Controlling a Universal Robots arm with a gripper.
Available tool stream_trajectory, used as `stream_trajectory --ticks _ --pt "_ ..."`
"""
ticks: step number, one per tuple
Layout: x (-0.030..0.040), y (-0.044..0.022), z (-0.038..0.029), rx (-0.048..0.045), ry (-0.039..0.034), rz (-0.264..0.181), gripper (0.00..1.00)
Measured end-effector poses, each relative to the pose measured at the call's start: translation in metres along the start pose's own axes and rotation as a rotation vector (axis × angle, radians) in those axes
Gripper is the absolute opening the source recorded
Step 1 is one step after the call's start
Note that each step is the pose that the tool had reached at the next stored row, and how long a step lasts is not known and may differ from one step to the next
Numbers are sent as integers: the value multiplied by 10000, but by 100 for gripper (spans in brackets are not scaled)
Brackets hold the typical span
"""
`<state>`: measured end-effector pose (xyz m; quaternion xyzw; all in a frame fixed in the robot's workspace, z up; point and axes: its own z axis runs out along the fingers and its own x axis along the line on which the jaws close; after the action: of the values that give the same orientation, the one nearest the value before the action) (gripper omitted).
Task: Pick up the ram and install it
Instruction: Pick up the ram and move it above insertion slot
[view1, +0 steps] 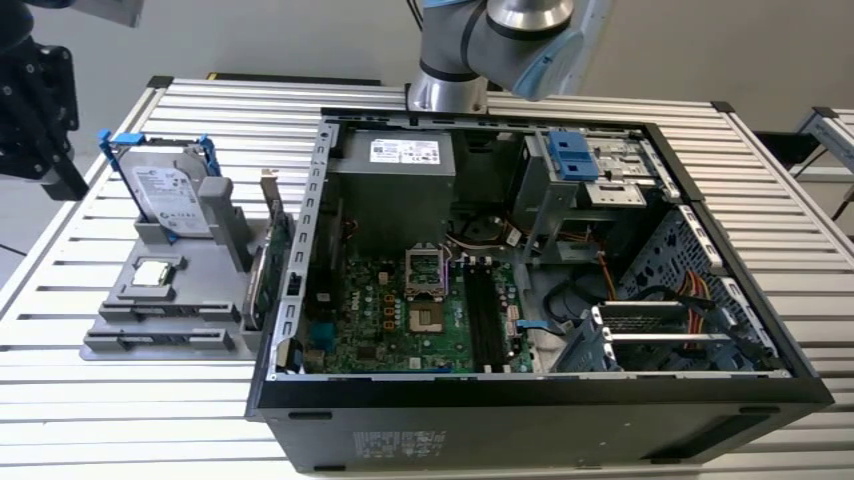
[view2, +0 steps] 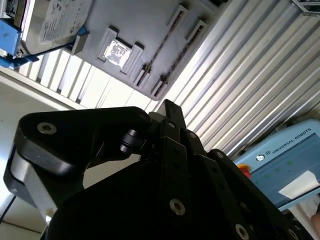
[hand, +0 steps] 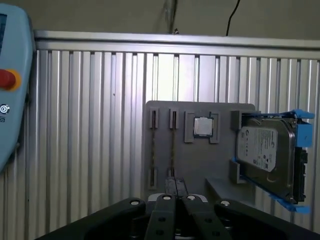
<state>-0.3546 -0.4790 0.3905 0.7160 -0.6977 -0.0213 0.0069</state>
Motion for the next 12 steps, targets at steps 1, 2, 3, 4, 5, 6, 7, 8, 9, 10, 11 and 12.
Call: stream_trajectory --ticks 1,2,3,4,5,6,7,8,9,10,11,12 --pt "0 0 1 1 3 -77 0" --pt "0 0 2 1 5 -147 0" --pt "0 0 1 0 7 -182 0" --pt "0 0 1 0 7 -185 0" --pt "0 0 1 -1 7 -185 0" --pt "0 0 2 0 7 -187 0" --pt "0 0 2 0 7 -187 0" --pt "0 0 2 0 7 -188 0" --pt "0 0 2 0 7 -189 0" --pt "0 0 2 0 7 -189 0" --pt "0 0 2 0 7 -190 0" --pt "0 0 1 0 8 -191 0"
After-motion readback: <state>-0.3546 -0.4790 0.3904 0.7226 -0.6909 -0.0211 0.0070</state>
